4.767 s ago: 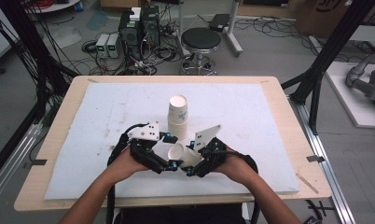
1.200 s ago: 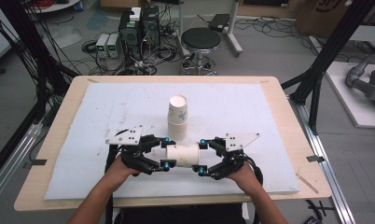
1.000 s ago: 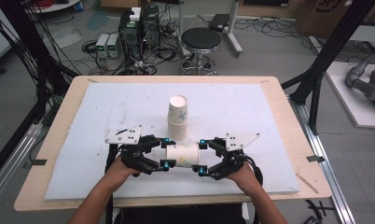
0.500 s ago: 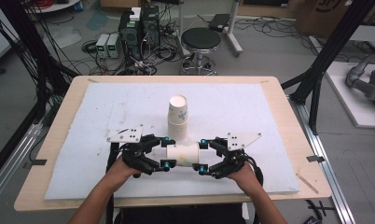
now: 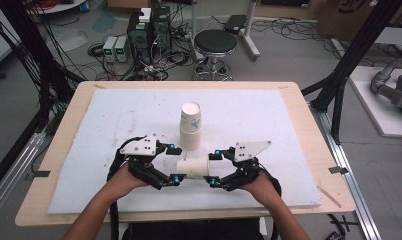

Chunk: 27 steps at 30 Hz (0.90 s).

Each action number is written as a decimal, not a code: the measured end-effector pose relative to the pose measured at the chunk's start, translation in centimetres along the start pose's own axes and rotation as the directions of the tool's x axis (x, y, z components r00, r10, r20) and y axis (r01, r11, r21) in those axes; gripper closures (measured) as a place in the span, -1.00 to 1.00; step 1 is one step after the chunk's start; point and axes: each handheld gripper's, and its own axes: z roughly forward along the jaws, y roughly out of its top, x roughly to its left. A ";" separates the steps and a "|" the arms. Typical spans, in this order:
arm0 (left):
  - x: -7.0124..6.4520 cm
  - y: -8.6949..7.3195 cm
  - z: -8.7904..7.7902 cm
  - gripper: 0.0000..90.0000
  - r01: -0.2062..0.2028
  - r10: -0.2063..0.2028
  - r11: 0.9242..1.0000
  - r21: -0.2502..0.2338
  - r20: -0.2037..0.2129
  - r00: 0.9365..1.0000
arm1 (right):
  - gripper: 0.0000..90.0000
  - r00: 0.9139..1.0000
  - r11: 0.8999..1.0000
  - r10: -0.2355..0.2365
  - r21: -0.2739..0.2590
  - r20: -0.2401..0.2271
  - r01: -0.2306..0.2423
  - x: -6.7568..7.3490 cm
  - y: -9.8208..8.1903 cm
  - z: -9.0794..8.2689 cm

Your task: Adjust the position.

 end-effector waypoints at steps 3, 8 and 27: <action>-0.1 0.2 0.1 -0.59 -0.017 0.017 0.999 0.038 -0.005 1.000 | -0.37 1.000 0.999 -0.024 0.047 0.014 0.023 0.0 0.7 0.1; -0.1 0.4 0.1 -0.59 -0.023 0.024 0.998 0.064 -0.014 1.000 | -0.37 0.997 0.989 -0.072 0.131 0.016 0.070 0.1 2.1 0.3; -0.1 0.8 0.7 -0.57 -0.076 0.083 0.973 0.219 -0.025 0.996 | -0.37 0.984 0.927 -0.176 0.334 -0.016 0.171 0.4 5.4 2.0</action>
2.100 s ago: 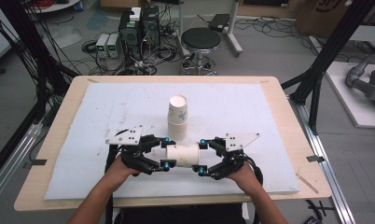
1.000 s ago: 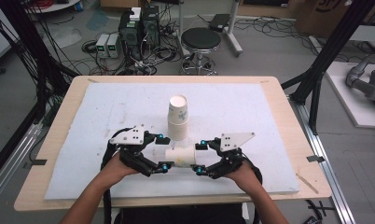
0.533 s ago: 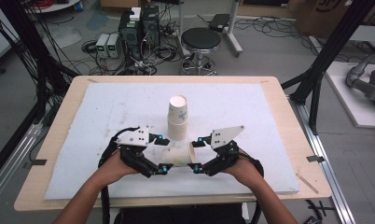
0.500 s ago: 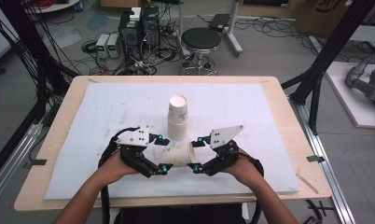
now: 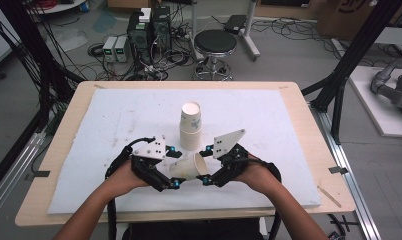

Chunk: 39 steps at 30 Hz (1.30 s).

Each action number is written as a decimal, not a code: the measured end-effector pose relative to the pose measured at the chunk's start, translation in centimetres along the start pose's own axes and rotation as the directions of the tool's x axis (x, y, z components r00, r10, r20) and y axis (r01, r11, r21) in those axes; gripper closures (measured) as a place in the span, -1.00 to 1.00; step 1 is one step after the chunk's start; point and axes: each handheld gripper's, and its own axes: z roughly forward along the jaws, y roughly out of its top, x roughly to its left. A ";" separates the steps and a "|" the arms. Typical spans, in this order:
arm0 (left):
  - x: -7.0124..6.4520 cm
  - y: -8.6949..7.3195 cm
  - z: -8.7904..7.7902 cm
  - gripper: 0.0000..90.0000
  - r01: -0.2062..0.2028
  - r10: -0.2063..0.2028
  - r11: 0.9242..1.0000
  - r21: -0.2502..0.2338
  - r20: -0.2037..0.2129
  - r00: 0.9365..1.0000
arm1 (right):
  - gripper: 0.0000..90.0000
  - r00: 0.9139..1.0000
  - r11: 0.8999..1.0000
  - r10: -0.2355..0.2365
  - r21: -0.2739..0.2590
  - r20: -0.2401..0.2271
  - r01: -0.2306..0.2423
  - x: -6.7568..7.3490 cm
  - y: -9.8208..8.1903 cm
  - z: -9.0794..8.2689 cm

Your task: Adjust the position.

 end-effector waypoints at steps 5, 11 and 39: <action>0.0 0.0 0.2 -0.57 -0.010 0.010 0.999 0.033 -0.001 1.000 | -0.37 1.000 0.998 -0.028 0.055 -0.002 0.028 0.0 0.9 0.1; 0.0 0.0 0.6 -0.56 -0.018 0.018 0.998 0.067 0.000 1.000 | -0.37 0.999 0.993 -0.053 0.108 -0.003 0.053 -0.2 1.8 0.3; 0.2 0.2 1.9 -0.38 -0.027 0.024 0.989 0.146 0.020 1.000 | -0.37 0.994 0.964 -0.102 0.245 -0.029 0.106 0.0 3.8 1.5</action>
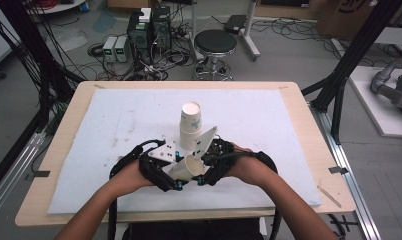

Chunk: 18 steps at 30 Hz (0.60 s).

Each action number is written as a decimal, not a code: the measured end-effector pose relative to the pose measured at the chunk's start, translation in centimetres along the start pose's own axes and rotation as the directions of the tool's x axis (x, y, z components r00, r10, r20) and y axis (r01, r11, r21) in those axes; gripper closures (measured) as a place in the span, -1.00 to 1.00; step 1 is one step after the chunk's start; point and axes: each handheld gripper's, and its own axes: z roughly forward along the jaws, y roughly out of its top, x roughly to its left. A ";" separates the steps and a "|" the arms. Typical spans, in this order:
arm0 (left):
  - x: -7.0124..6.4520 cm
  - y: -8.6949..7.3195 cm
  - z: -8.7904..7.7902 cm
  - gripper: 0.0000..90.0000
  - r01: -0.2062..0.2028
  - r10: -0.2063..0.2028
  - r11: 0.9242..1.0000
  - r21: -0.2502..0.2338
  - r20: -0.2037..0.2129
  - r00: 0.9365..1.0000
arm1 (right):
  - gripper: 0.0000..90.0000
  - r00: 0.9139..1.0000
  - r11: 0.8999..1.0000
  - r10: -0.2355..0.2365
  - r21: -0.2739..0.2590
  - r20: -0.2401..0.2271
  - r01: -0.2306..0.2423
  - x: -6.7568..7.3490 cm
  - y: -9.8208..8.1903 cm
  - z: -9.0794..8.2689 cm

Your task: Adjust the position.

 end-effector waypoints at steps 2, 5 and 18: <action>0.0 0.0 0.0 -0.35 -0.001 0.001 1.000 -0.001 0.004 1.000 | -0.37 1.000 1.000 -0.006 0.003 -0.002 0.006 0.0 0.0 0.1; 0.0 0.0 0.1 -0.31 -0.003 0.003 1.000 0.002 0.011 1.000 | -0.37 1.000 1.000 -0.002 0.014 -0.006 0.002 0.0 0.1 0.2; 0.1 -0.3 0.5 -0.29 0.023 -0.022 1.000 -0.012 0.023 0.999 | -0.44 1.000 1.000 0.019 0.014 -0.018 -0.018 -0.1 0.1 0.3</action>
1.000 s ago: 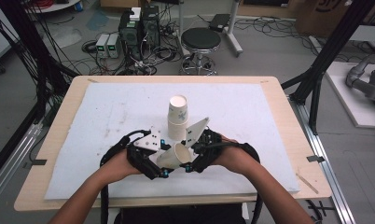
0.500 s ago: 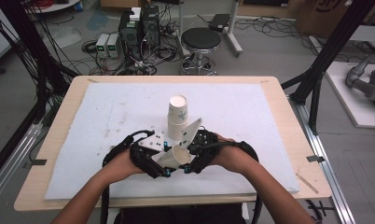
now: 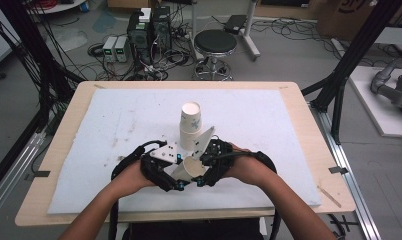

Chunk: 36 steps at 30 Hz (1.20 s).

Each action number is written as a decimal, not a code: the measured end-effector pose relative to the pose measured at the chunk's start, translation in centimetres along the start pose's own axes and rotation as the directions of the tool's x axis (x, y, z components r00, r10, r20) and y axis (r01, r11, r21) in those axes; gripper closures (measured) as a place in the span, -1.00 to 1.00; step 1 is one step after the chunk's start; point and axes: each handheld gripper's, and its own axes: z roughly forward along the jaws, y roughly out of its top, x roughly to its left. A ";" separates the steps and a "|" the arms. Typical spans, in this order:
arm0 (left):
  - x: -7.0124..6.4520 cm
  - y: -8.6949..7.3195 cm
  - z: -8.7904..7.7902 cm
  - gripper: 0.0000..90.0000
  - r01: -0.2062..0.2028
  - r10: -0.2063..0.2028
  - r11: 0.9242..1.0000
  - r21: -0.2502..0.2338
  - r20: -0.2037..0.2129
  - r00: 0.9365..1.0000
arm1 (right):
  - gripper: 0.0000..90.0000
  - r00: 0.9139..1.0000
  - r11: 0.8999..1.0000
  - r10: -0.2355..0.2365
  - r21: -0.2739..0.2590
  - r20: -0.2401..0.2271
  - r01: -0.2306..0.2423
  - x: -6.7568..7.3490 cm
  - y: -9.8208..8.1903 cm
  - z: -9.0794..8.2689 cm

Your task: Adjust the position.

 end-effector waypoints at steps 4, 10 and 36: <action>0.1 -0.4 -0.1 -0.29 0.018 -0.018 1.000 -0.012 -0.011 1.000 | -0.52 0.999 0.997 0.049 -0.060 -0.005 -0.049 -0.3 -0.4 -0.3; 0.5 -1.5 -0.4 -0.29 0.064 -0.066 0.996 -0.060 -0.034 0.997 | -0.52 0.996 0.987 0.084 -0.140 0.011 -0.082 -0.4 -1.5 -1.5; 1.4 -7.9 -3.2 -0.31 0.180 -0.291 0.900 -0.396 -0.239 0.926 | -0.52 0.851 0.789 0.493 -0.506 0.181 -0.349 1.0 -13.9 -2.1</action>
